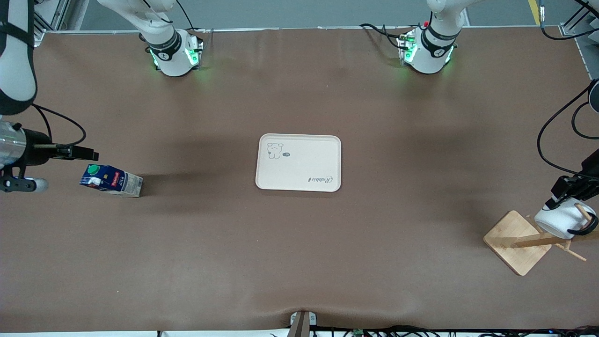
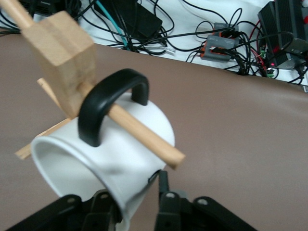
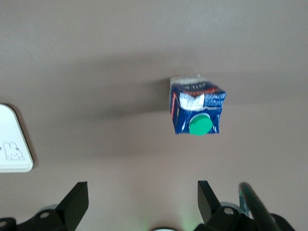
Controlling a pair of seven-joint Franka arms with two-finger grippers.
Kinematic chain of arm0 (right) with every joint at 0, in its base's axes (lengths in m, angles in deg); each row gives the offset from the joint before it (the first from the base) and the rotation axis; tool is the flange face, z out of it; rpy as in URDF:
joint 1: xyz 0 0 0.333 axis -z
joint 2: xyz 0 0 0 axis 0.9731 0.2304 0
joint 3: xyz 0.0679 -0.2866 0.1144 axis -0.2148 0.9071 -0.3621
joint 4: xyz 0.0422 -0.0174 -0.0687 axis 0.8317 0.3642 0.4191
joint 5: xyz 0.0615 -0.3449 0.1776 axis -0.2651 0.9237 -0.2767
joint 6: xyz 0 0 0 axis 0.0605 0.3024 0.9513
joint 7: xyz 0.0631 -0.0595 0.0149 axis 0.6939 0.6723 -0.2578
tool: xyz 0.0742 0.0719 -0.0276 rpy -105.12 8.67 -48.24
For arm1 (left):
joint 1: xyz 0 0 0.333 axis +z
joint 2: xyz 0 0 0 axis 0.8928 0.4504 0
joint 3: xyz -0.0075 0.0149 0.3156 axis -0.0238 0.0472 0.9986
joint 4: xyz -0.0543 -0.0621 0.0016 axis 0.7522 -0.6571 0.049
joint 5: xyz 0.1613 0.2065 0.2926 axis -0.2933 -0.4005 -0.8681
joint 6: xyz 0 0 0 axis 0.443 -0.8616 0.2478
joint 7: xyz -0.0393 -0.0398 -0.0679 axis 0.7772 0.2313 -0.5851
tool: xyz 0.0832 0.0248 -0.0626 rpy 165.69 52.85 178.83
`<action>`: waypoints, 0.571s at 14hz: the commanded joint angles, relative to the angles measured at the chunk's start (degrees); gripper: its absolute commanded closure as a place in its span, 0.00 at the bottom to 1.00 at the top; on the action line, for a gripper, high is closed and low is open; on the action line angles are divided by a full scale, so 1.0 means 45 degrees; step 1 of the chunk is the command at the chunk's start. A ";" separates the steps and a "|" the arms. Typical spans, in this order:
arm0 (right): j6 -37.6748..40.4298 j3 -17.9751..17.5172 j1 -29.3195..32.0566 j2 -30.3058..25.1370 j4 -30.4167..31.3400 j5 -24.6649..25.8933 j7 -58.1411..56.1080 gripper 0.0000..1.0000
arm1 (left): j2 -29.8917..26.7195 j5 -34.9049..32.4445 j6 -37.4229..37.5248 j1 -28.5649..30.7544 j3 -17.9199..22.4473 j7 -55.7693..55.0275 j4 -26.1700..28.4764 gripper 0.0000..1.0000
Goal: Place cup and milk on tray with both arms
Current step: 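Grasp the milk carton with the right gripper while the left gripper grasps the mug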
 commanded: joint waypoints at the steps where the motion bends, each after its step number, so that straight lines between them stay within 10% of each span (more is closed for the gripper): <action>1: 0.0815 -0.0163 0.0393 -0.0013 -0.0221 -0.0269 0.0024 0.00 | 0.0232 0.0206 -0.0140 -0.0029 -0.0249 0.0293 -0.0252 1.00; 8: 0.0349 -0.0163 0.0998 0.1081 -0.0455 -0.0367 -0.0210 0.00 | -0.0723 0.0010 0.0307 -0.0029 -0.0699 0.0137 -0.0018 1.00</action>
